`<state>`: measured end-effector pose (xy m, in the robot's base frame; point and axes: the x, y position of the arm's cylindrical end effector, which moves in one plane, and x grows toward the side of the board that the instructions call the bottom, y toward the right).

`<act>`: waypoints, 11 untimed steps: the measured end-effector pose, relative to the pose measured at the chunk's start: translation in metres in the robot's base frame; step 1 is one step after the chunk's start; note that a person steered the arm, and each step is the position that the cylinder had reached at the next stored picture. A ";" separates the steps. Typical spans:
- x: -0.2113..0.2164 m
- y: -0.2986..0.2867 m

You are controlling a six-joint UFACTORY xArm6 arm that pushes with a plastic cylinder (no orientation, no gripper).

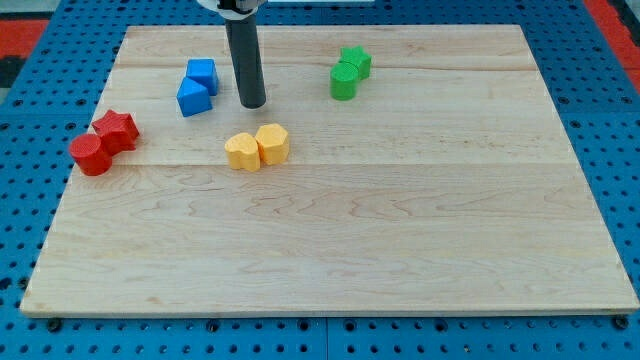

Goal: Nudge yellow heart down a bit

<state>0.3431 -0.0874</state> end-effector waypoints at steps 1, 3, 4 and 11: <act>0.000 0.001; 0.000 0.001; 0.000 0.001; 0.017 0.009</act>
